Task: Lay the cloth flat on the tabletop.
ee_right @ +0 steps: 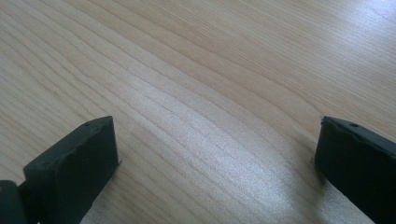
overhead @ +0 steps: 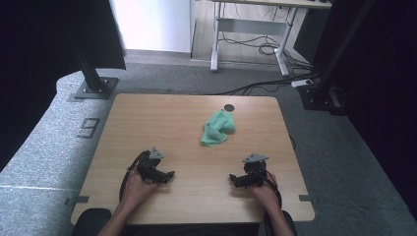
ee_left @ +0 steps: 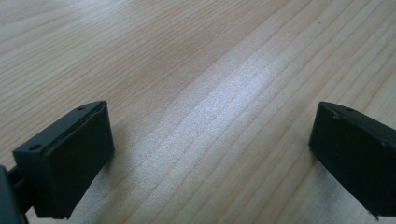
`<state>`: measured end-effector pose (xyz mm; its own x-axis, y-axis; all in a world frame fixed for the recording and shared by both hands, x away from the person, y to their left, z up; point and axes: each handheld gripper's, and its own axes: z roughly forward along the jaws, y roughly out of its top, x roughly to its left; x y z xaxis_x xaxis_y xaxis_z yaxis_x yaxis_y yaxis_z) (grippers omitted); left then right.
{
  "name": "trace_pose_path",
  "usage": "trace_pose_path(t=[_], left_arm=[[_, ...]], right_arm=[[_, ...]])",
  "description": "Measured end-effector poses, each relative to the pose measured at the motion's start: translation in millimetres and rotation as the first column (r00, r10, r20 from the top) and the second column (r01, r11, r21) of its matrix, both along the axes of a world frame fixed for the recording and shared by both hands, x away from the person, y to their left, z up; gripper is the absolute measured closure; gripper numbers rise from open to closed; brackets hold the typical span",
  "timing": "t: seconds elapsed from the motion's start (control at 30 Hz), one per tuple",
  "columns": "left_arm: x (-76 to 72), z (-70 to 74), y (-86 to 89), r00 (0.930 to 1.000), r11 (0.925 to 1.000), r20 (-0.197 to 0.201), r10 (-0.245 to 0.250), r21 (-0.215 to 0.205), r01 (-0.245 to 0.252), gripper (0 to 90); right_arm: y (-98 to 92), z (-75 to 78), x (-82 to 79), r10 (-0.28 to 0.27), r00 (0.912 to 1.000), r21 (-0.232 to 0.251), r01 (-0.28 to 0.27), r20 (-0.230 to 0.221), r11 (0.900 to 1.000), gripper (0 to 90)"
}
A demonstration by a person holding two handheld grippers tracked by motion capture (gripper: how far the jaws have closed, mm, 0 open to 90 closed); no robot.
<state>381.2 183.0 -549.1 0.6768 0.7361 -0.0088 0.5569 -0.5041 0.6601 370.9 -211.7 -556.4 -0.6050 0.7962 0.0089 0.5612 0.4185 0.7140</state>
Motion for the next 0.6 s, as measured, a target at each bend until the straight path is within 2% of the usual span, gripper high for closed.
trace_pose_path(t=[0.6], left_arm=[[1.7,-0.1,-0.7,0.9999,0.9999,0.0,-0.01,-0.001,0.01,0.0]], right_arm=[[1.9,1.1,-0.2,-0.004,0.9999,-0.009,0.004,-0.011,1.0,0.0]])
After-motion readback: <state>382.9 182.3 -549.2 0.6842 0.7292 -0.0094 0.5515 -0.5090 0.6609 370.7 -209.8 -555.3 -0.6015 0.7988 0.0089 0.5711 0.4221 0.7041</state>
